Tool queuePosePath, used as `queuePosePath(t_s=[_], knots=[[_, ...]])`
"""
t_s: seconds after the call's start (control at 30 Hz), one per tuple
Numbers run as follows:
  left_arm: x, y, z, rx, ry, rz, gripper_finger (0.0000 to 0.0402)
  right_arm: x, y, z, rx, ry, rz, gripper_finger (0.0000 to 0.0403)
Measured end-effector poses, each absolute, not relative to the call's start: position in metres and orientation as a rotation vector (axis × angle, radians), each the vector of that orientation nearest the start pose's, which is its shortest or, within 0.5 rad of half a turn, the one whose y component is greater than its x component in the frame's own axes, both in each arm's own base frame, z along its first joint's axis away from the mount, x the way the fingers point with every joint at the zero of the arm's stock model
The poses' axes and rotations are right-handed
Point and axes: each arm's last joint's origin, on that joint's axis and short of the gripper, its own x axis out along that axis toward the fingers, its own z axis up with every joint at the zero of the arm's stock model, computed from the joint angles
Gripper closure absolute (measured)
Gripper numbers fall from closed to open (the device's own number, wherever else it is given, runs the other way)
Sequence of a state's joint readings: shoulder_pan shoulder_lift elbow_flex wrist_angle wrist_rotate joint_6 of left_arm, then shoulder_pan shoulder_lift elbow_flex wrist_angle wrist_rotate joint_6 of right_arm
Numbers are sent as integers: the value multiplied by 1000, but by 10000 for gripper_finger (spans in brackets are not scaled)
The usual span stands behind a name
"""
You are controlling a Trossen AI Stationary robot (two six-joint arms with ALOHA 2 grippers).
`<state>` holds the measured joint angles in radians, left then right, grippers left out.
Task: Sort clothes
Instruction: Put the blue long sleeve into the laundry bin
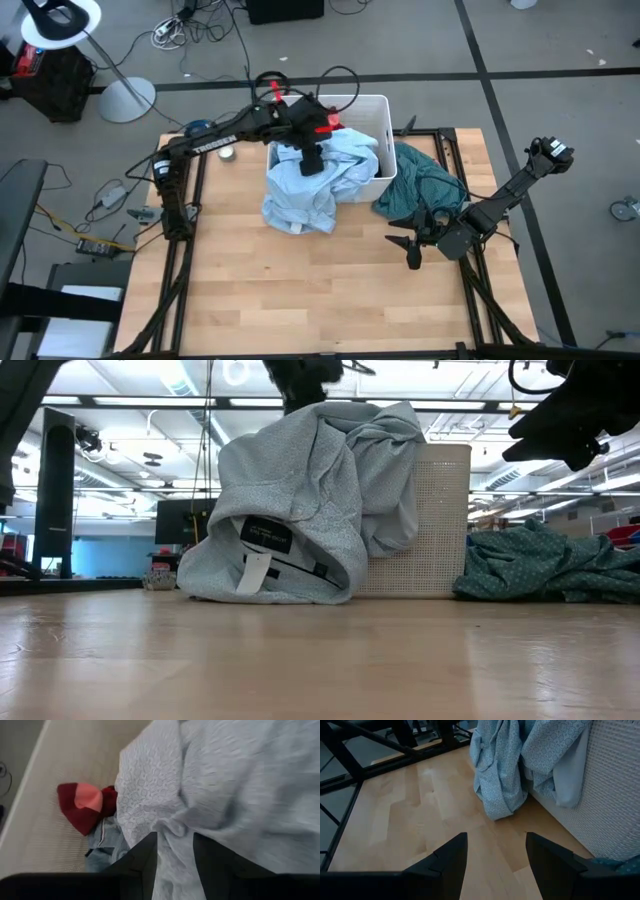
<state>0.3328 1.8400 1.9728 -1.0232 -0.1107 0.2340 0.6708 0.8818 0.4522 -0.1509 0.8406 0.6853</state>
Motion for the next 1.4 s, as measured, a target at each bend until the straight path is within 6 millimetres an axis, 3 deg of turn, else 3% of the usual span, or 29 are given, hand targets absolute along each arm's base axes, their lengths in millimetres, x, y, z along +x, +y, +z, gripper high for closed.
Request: queuePosePath(t_s=[0.4,0.6,0.8,1.07,1.23,1.4], knots=[[308,92,437,64,767,186,270,150,89,212,241,345,-303,199],[291,65,446,54,746,124,270,151,87,212,208,351,-305,199],[272,27,419,33,687,47,270,152,88,215,248,327,-297,199],[213,-3,355,-92,560,118,270,165,82,224,282,301,-244,213],[184,-8,324,-156,563,163,270,188,80,233,238,338,-259,241],[171,-13,289,-204,588,178,270,220,82,233,175,402,-290,297]])
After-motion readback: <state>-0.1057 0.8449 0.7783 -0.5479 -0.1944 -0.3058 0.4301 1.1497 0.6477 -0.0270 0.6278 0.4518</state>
